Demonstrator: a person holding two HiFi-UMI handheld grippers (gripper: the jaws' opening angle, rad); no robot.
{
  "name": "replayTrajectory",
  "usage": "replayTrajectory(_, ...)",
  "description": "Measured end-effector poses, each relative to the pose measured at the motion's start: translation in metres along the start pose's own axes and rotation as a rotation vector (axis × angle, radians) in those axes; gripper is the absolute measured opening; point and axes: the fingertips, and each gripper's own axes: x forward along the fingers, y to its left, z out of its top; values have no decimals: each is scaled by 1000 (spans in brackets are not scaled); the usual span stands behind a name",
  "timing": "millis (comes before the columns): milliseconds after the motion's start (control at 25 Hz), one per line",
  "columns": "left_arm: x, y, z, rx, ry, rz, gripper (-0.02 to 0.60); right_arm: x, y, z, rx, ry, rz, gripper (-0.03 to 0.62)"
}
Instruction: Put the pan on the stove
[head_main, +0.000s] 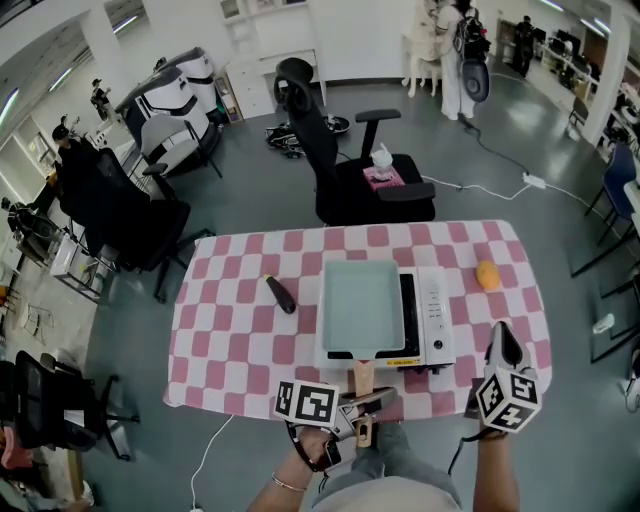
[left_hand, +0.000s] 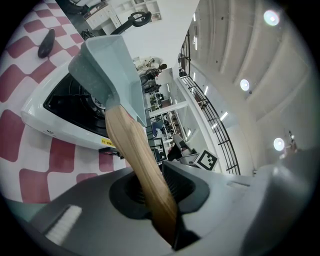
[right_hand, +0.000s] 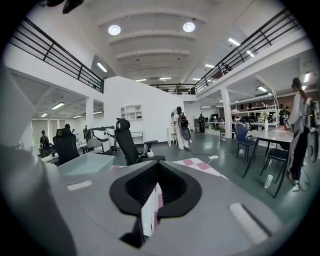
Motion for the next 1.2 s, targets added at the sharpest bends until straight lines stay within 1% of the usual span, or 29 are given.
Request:
replayTrajectory(240,7,8,-1,-11,15,-11,62,6,-1,-11,-7,28,2,9)
replayTrajectory(440,11,13,-1,1,31,-13,64,10,-1,-20,-12,51,-2,9)
replayTrajectory(880,23,24,1,-11,45,-37,64,19,-1,-41,-15,97,2,9)
replayTrajectory(1200,28,31,0,-23,53,-31,64,25,0,-50,-15,120,3,9)
